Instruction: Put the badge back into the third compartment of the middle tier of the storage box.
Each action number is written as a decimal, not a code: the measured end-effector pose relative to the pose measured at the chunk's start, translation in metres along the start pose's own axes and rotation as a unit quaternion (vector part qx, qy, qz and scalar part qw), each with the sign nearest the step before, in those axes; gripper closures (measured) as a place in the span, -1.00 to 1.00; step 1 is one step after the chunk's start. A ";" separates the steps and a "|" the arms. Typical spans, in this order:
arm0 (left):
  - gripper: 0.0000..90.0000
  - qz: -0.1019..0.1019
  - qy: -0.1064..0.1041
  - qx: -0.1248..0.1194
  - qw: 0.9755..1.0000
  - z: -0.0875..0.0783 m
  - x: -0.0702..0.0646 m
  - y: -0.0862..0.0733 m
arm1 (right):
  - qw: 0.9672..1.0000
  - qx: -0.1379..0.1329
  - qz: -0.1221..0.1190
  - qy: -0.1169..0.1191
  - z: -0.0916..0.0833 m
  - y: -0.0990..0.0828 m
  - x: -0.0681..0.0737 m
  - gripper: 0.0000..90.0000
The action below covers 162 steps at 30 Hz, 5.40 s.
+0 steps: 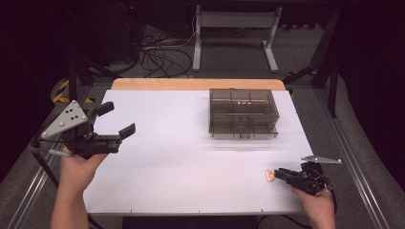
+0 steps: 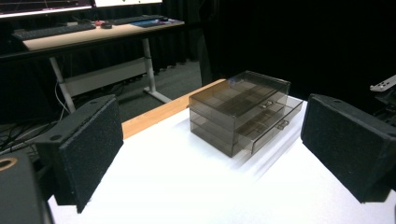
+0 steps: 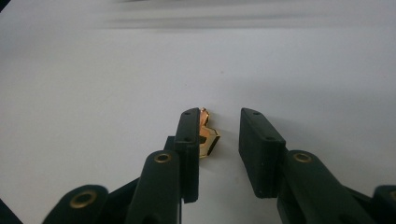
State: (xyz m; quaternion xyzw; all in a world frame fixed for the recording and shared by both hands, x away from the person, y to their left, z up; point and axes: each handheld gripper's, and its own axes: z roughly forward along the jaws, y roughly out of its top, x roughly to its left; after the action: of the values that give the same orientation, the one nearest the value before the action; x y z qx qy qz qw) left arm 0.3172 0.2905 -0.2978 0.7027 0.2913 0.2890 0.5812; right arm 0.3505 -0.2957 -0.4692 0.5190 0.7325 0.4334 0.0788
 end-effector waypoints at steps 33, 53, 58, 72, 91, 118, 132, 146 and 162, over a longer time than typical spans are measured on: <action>-0.86 0.000 -0.001 0.001 1.000 0.000 0.000 0.000 | 0.998 0.022 -0.047 0.045 0.009 0.002 0.014 0.96; -0.86 0.002 -0.003 0.002 1.000 0.002 -0.002 0.000 | 0.997 0.017 -0.067 0.040 0.014 0.004 0.019 0.98; -0.86 -0.001 -0.001 0.002 1.000 0.000 0.000 0.000 | 0.997 0.001 -0.072 0.039 0.011 0.006 0.020 0.98; -0.86 -0.001 -0.001 0.002 1.000 0.000 0.000 0.000 | 0.994 -0.059 -0.087 0.029 0.000 0.012 0.025 0.98; -0.86 -0.001 -0.002 0.003 1.000 0.001 0.000 -0.001 | 0.988 -0.112 -0.107 0.009 -0.011 0.021 0.034 0.99; -0.86 -0.002 0.004 0.004 1.000 -0.001 0.002 -0.001 | 0.978 -0.162 -0.134 0.005 -0.018 0.056 0.047 0.98; -0.86 -0.001 0.003 0.008 1.000 0.001 0.002 -0.002 | 0.970 -0.189 -0.152 0.002 -0.022 0.077 0.054 0.99; -0.86 0.001 0.005 0.019 1.000 0.005 0.002 -0.004 | 0.965 -0.215 -0.150 -0.001 -0.020 0.089 0.052 0.98; -0.86 0.000 0.005 0.018 1.000 0.005 0.002 -0.004 | 0.961 -0.236 -0.147 -0.011 -0.011 0.104 0.046 0.99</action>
State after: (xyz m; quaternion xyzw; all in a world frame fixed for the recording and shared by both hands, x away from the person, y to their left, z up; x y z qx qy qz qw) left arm 0.3215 0.2891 -0.3024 0.7117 0.2993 0.2877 0.5667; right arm 0.3956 -0.2549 -0.3722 0.3775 0.6764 0.5718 0.2702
